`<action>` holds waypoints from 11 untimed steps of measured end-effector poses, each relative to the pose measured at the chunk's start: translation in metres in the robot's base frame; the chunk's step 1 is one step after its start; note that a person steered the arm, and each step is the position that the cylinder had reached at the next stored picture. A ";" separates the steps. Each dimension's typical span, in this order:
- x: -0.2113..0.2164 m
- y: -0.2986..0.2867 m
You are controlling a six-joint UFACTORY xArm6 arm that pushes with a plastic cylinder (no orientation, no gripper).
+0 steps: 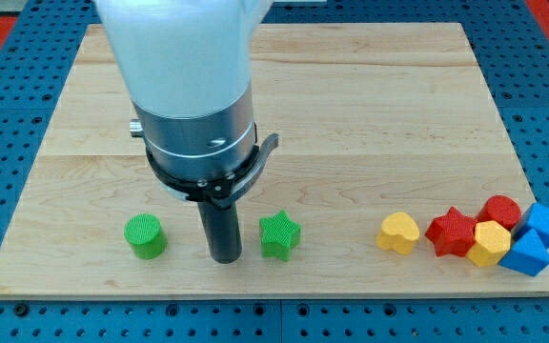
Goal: Nudge the green star right a bit
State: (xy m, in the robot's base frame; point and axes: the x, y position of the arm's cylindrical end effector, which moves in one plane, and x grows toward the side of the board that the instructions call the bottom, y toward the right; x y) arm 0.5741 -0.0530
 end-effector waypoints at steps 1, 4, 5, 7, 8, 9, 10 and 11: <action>-0.015 0.012; -0.044 0.011; -0.047 0.011; -0.052 0.052; -0.051 0.053; -0.048 0.065; -0.050 0.068; -0.051 0.069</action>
